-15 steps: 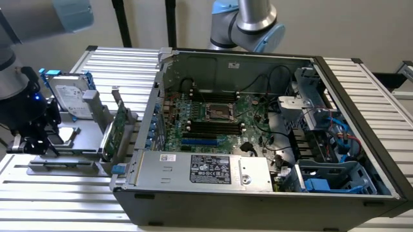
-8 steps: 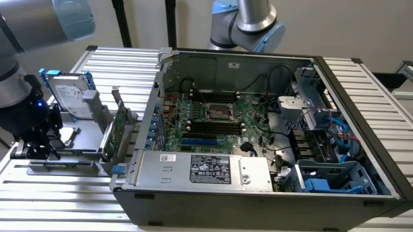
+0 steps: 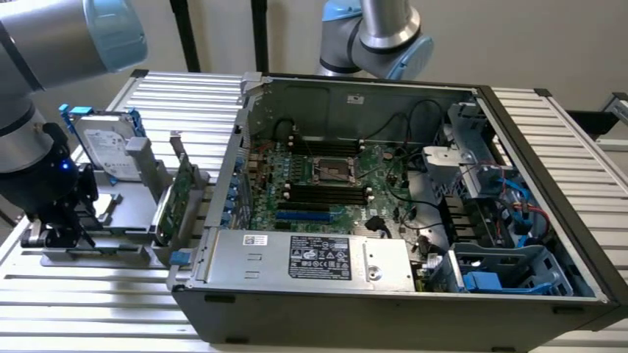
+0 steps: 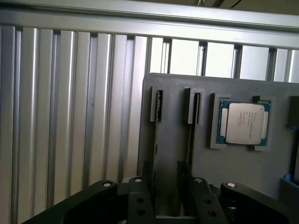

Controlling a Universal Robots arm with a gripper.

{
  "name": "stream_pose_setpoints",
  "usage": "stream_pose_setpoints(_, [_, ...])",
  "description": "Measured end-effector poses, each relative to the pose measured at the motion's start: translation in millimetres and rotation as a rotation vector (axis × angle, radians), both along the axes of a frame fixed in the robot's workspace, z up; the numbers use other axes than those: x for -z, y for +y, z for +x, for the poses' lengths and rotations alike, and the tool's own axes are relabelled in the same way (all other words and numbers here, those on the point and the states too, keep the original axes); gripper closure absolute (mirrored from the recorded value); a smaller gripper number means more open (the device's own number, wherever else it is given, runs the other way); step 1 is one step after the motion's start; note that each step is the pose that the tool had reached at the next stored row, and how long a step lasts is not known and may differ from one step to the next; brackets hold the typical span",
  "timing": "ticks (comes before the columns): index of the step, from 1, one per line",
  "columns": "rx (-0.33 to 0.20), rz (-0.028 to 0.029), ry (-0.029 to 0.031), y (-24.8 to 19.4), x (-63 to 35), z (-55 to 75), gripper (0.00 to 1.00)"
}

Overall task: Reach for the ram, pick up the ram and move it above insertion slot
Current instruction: 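Pick up the ram and move it above insertion slot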

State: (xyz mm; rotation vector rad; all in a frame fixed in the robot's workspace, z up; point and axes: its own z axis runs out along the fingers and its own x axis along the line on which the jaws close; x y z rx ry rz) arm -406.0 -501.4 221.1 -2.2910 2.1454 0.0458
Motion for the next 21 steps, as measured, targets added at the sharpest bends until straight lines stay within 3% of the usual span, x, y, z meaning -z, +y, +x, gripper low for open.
stream_pose_setpoints(10, [0.000,0.0001,0.0000,-3.3,6.6,1.9,0.64])
stream_pose_setpoints(21, [-0.001,0.0002,-0.0002,-3.4,16.8,4.6,0.64])
